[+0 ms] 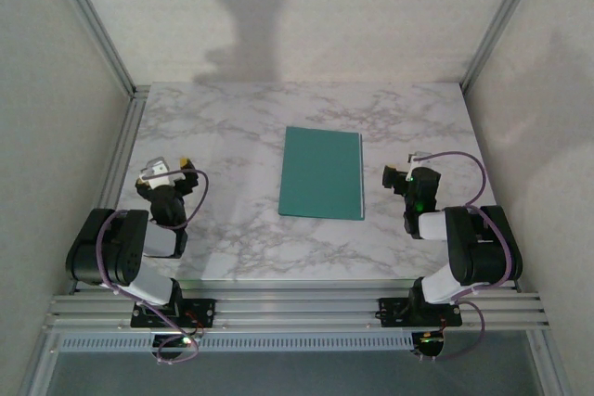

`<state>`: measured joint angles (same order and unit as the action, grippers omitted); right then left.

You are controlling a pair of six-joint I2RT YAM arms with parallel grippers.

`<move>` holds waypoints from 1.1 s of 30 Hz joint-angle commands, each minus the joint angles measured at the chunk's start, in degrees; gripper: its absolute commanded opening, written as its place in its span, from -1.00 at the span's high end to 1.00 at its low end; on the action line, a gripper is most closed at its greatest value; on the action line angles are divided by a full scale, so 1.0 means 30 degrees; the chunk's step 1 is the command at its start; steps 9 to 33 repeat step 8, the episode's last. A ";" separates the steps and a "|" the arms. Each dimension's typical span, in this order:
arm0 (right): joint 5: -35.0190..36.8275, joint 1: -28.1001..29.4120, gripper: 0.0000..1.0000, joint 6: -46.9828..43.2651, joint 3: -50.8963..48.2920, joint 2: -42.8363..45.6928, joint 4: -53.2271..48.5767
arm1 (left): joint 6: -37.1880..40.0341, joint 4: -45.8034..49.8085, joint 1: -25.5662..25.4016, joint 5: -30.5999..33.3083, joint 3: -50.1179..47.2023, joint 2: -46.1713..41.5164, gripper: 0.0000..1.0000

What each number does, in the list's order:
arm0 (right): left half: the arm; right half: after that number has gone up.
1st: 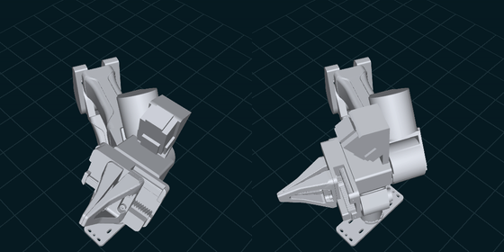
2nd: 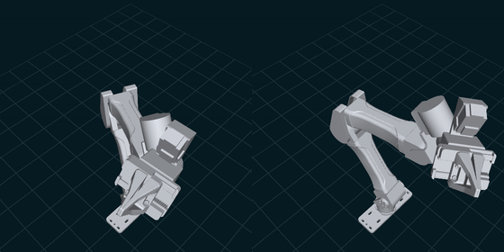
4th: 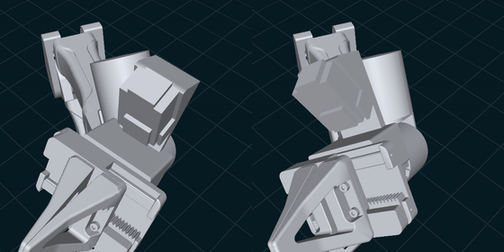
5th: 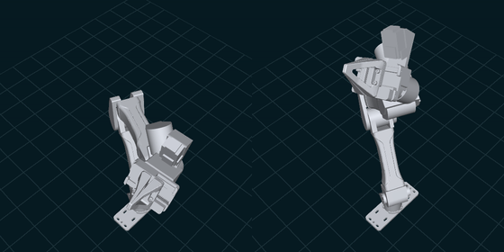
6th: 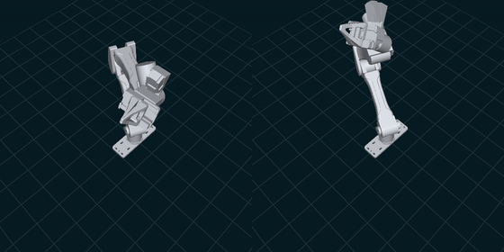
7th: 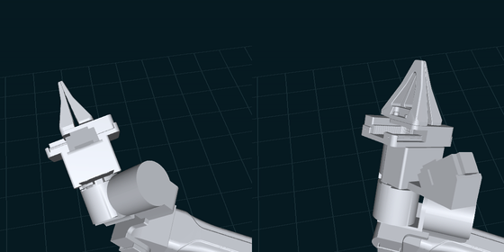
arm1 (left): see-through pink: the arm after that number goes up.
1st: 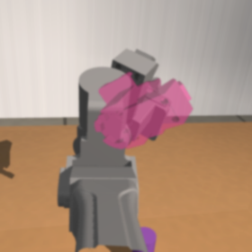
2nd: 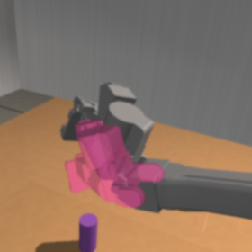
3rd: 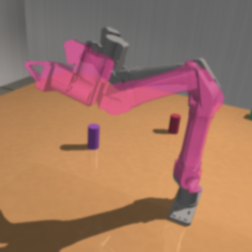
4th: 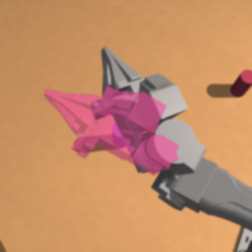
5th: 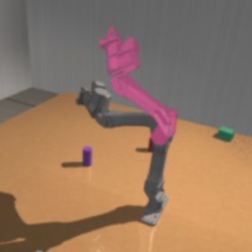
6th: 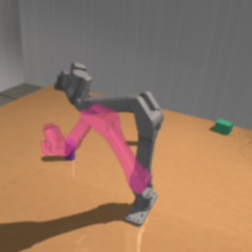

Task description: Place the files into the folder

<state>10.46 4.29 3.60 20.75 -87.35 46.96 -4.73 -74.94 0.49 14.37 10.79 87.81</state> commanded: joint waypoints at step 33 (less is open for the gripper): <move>0.0293 0.0120 -0.98 -0.0261 0.0370 -0.0209 0.0365 | -0.0356 -0.0690 0.0130 0.0307 0.0155 0.0049 -0.99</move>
